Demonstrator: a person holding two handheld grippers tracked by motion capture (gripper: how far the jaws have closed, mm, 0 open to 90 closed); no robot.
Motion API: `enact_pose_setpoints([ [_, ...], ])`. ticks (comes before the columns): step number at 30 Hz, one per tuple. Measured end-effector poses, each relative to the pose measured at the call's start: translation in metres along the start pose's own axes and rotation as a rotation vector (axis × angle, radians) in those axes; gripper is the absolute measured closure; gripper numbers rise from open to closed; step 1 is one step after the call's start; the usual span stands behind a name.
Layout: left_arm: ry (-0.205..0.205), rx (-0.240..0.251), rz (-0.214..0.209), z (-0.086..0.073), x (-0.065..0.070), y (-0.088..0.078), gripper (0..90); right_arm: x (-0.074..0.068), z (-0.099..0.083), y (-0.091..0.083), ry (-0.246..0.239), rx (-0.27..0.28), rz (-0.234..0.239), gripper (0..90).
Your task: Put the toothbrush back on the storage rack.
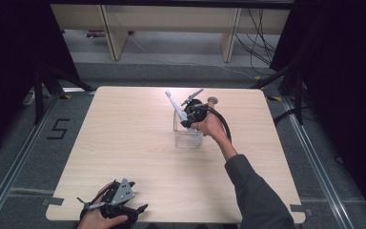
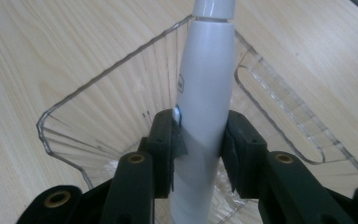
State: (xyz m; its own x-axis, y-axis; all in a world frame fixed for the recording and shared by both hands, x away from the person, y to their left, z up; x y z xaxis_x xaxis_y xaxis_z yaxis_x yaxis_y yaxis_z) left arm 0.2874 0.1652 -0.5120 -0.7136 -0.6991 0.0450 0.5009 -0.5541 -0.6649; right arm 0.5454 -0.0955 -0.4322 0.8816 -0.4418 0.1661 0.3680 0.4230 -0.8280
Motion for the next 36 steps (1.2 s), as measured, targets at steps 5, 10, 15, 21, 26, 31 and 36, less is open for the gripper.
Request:
enact_pose_setpoints([
  [5,0.002,-0.002,-0.001,0.000,0.000,0.000,15.0,-0.003,0.001,0.004,-0.013,-0.022,-0.002,66.3],
  [10,-0.003,0.001,0.001,0.000,0.000,0.000,15.0,-0.002,0.002,0.002,-0.009,-0.016,-0.012,63.2],
  [15,0.003,0.007,-0.005,0.001,0.000,-0.002,15.0,-0.005,0.003,-0.014,0.043,0.007,-0.017,54.7],
  [21,-0.003,0.002,0.008,0.000,-0.001,-0.003,15.0,-0.012,0.005,-0.025,0.054,0.069,-0.025,46.7],
  [26,0.003,0.008,0.004,0.000,-0.001,-0.002,15.0,-0.016,0.001,-0.033,0.041,0.128,-0.057,41.6],
  [31,0.006,0.002,0.007,0.000,-0.002,-0.002,15.0,-0.018,-0.003,-0.046,0.040,0.176,-0.077,38.5],
  [36,0.018,-0.019,0.013,0.001,-0.003,-0.004,15.0,-0.019,-0.009,-0.057,0.043,0.224,-0.095,35.7],
])
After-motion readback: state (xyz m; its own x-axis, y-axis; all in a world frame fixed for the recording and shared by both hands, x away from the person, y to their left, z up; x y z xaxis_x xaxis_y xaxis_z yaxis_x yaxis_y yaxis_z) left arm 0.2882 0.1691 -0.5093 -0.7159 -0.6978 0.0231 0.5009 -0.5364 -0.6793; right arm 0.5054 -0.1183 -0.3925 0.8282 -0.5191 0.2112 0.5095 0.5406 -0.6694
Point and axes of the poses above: each handheld gripper's, and its own axes: y roughly forward along the jaws, z roughly out of its top, x roughly to its right, the point moved 1 cm from there along y, roughly forward along the jaws, and after that the axes turned 13 degrees about -y, right-handed, at the moved point
